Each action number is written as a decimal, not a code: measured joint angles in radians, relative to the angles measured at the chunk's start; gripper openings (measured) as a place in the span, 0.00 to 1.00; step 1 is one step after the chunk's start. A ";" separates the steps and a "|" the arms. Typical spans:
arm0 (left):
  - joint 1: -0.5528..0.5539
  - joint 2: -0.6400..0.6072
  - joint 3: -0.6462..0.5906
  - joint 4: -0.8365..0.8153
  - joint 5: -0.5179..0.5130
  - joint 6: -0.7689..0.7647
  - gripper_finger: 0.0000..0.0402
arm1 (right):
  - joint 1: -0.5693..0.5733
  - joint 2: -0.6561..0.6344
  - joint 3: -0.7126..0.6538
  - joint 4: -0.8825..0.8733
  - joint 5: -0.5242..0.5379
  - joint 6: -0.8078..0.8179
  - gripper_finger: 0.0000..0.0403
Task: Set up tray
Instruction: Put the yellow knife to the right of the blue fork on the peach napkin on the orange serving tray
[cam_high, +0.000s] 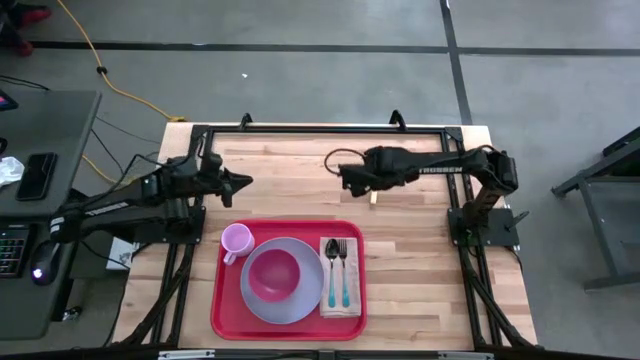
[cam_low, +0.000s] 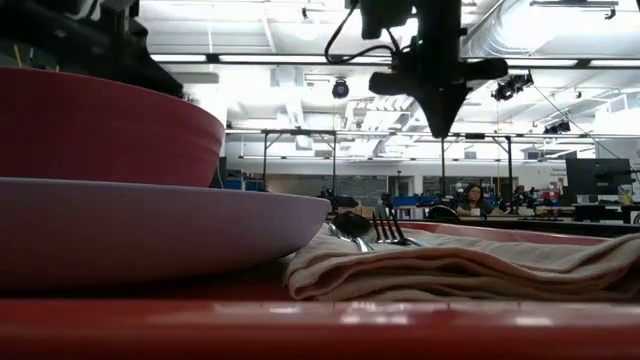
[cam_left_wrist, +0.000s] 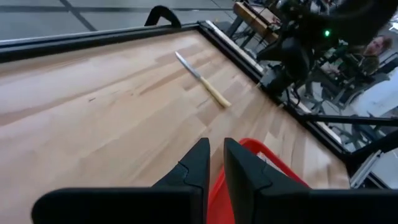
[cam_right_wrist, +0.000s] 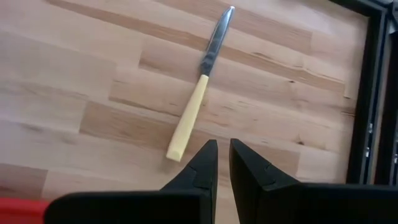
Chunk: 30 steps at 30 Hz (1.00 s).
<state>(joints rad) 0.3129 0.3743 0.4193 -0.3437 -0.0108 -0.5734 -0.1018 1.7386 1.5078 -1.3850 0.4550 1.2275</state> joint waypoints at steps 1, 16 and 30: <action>-0.002 -0.005 -0.020 0.023 -0.003 0.002 0.20 | -0.014 0.000 0.000 0.007 -0.009 -0.011 0.05; -0.342 -0.012 -0.223 0.203 -0.267 0.012 0.20 | -0.180 0.000 0.000 0.101 -0.137 -0.139 0.05; -0.490 -0.013 -0.232 0.223 -0.365 0.049 0.20 | -0.238 0.000 -0.165 0.241 -0.240 -0.217 0.19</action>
<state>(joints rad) -0.1768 0.3614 0.1875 -0.1208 -0.3756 -0.5247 -0.3399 1.7390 1.3425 -1.1441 0.2154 1.0105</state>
